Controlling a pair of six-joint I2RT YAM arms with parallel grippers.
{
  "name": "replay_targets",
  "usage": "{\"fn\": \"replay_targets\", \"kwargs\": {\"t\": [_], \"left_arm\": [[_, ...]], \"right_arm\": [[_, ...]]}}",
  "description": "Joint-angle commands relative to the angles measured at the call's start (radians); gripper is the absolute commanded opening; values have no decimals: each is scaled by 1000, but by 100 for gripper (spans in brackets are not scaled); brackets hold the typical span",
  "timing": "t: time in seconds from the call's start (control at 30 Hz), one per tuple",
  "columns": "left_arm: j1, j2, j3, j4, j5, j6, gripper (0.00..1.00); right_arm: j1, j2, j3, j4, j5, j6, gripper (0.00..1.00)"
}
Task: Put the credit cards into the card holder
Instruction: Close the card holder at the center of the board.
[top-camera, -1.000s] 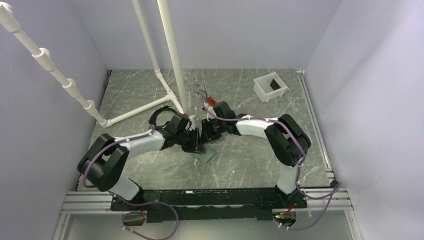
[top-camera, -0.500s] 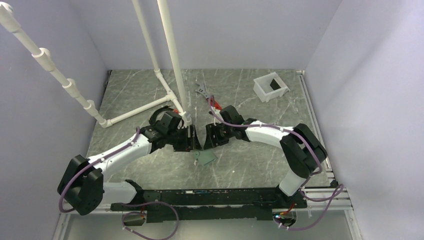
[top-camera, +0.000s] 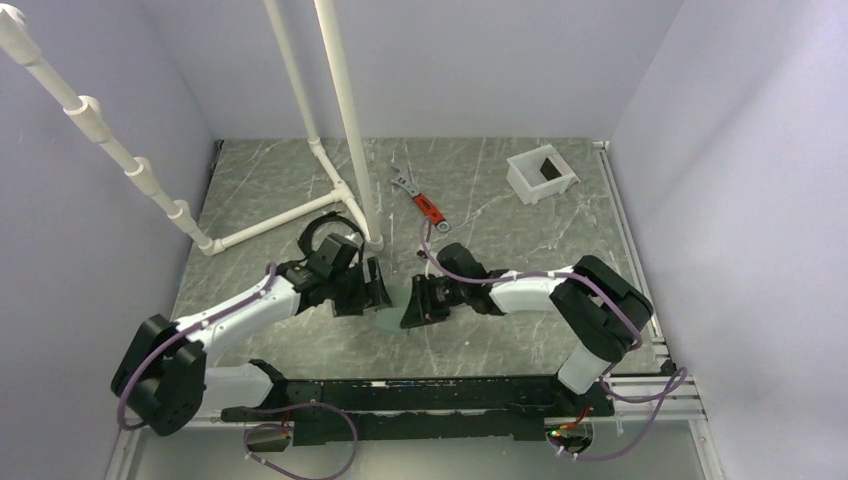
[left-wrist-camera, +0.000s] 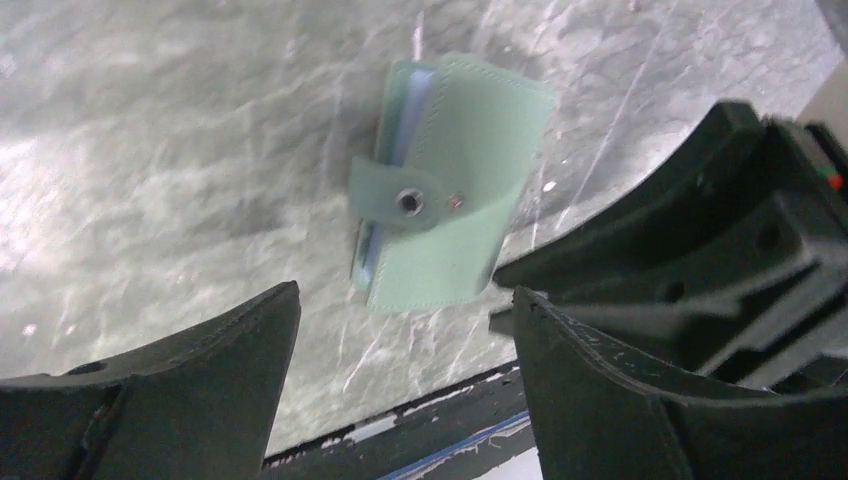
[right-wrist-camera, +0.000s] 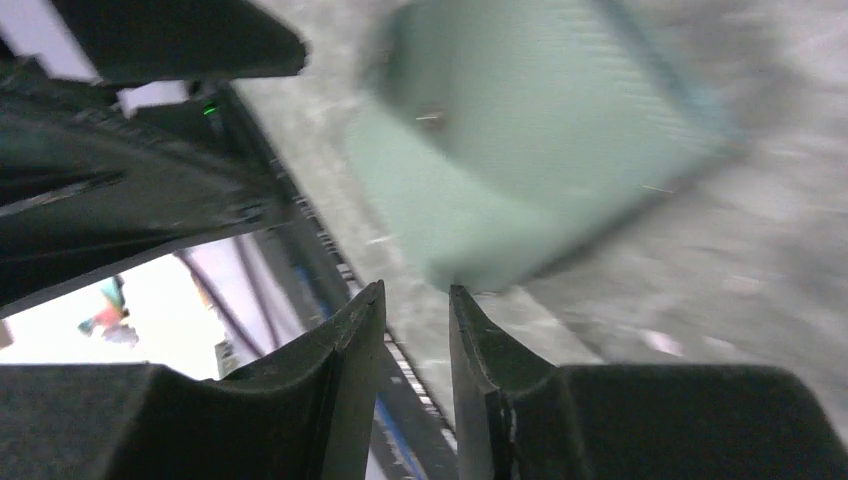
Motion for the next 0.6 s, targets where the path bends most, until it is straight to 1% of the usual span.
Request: {"fn": "replay_targets", "kwargs": {"t": [0.0, 0.03, 0.1, 0.17, 0.2, 0.23, 0.27, 0.3, 0.33, 0.4, 0.5, 0.57], "left_arm": [[0, -149, -22, -147, -122, -90, 86], [1, -185, -27, -192, -154, -116, 88], [1, -254, -43, -250, -167, -168, 89], [2, -315, -75, -243, -167, -206, 88], [2, -329, -98, -205, -133, -213, 87], [2, -331, -132, -142, -77, -218, 85], [2, -321, -152, -93, -19, -229, 81], [2, -302, -165, -46, 31, -241, 75], [1, -279, -171, -6, 69, -248, 73], [-1, -219, -178, 49, 113, -250, 72], [-1, -122, -150, 31, 92, -244, 74], [-1, -57, -123, -15, 40, -234, 72]], "right_arm": [[63, -42, 4, 292, -119, 177, 37], [54, -55, 11, 291, -133, 161, 40], [5, -86, 29, 216, -102, 93, 47], [-59, -88, 65, 108, -69, 8, 55], [-89, -65, 106, 30, -66, -58, 56], [-112, -41, 156, -50, -43, -112, 56], [-131, -15, 193, -95, -22, -160, 56], [-145, 5, 213, -109, -12, -196, 57], [-157, 38, 247, -133, -20, -227, 58], [-177, 124, 323, -182, -46, -287, 57], [-180, 184, 335, -173, -65, -284, 55], [-170, 199, 302, -120, -100, -250, 50]]}}
